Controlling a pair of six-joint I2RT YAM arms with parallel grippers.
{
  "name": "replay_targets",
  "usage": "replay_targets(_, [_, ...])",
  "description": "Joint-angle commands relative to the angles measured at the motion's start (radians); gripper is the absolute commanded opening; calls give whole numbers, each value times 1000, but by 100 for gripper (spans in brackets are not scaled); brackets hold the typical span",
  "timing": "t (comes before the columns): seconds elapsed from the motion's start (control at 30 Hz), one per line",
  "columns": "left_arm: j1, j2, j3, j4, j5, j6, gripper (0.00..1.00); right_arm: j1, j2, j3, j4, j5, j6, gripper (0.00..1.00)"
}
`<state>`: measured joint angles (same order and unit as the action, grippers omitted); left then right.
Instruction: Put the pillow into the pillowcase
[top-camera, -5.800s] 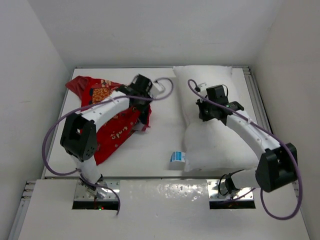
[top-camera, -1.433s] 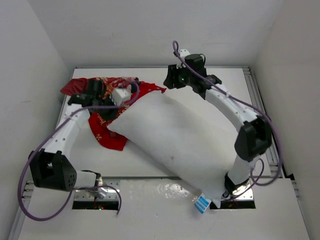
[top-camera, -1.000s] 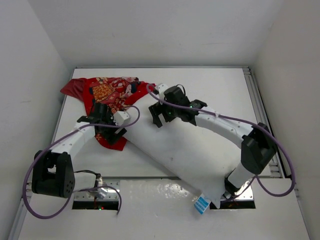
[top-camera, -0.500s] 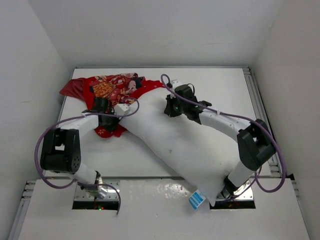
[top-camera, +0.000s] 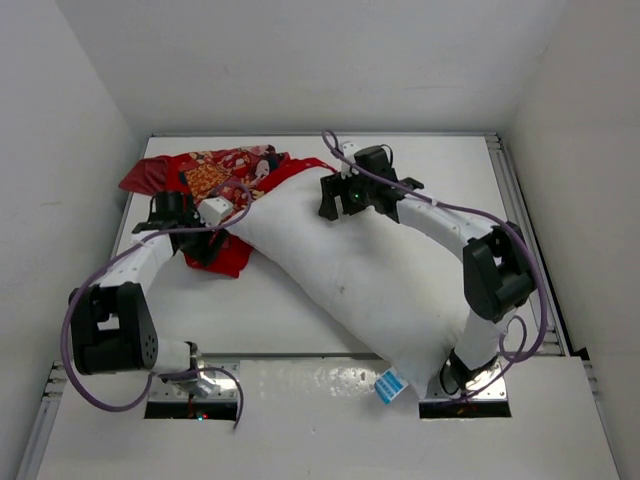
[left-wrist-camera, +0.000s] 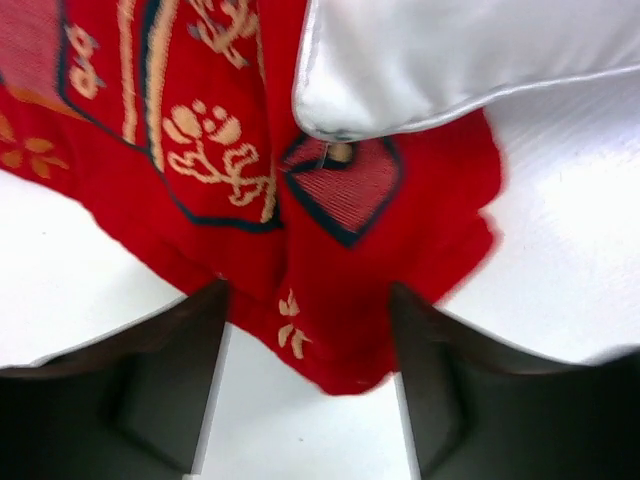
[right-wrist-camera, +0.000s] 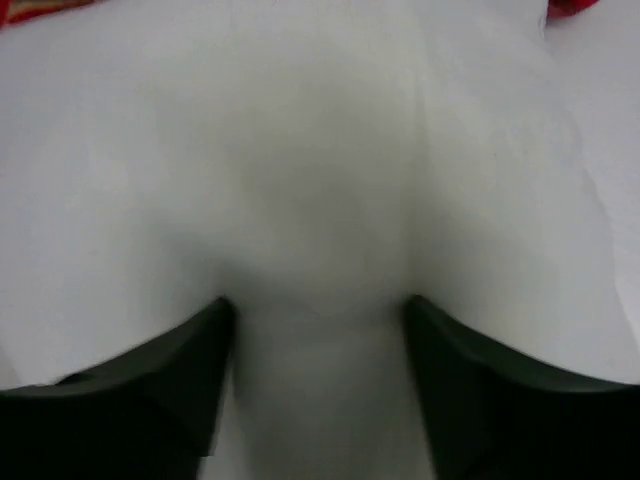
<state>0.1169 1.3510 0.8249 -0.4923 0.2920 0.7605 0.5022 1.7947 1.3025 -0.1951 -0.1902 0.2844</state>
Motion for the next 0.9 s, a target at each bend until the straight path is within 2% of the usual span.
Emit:
replay_targets(0.0, [-35, -6, 42, -9, 2, -32, 66, 27, -16, 20, -90, 52, -87, 84])
replay_targets(0.1, [-135, -64, 48, -41, 22, -12, 64, 59, -82, -6, -43, 87, -47, 90])
replay_targets(0.17, [-205, -69, 42, -90, 29, 3, 28, 71, -113, -25, -5, 123, 2, 85])
replay_targets(0.2, [-232, -66, 20, -103, 26, 11, 1, 82, -141, -35, 11, 144, 30, 74])
replay_targets(0.27, [-304, -61, -15, -104, -11, 10, 0, 97, -164, -60, 48, 155, 51, 60])
replay_targets(0.3, [-345, -64, -39, -103, -22, 11, 0, 102, -179, -66, 54, 179, 70, 46])
replay_targets(0.4, [-431, -72, -64, -80, -48, -12, 0, 111, -190, -71, 49, 215, 102, 32])
replay_targets(0.43, [-453, -67, -69, -65, -85, -24, 1, 113, -190, -72, 43, 224, 108, 32])
replay_targets(0.47, [-480, -59, -82, -42, -112, -36, 13, 111, -189, -71, 39, 227, 113, 32])
replay_targets(0.53, [-546, -23, -96, 30, -234, -68, 22, 113, -184, -69, 33, 236, 122, 32])
replay_targets(0.57, [-560, -9, -105, 59, -278, -81, 33, 114, -182, -69, 29, 238, 127, 33])
replay_targets(0.63, [-580, 33, -104, 127, -412, -125, 43, 114, -186, -72, 20, 239, 137, 33])
replay_targets(0.77, [-568, 82, -109, 193, -488, -176, 51, 116, -204, -89, 22, 239, 141, 34])
replay_targets(0.87, [-582, 128, -119, 210, -497, -184, 50, 118, -205, -89, 16, 242, 136, 35])
